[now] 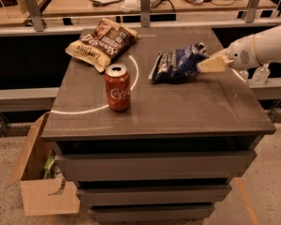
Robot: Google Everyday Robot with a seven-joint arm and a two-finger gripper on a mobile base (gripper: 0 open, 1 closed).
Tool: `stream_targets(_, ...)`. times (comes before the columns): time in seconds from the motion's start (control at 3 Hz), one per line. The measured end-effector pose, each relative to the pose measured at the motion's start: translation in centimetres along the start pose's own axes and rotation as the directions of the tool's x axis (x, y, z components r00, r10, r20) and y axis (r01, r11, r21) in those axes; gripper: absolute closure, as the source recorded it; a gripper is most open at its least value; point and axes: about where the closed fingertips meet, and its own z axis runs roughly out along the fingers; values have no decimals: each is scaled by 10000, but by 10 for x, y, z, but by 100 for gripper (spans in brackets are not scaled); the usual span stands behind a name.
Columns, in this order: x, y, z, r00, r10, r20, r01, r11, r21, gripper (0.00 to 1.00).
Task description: Move blue chip bag near coke can
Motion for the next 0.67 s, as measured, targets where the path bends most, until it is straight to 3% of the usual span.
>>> stream_targets(0.33, 22, 36, 8, 9965, -545, -627, 424, 9828, -1798, 100)
stream_targets(0.67, 37, 59, 4, 9909, -702, -1149, 364, 9614, -2729, 100)
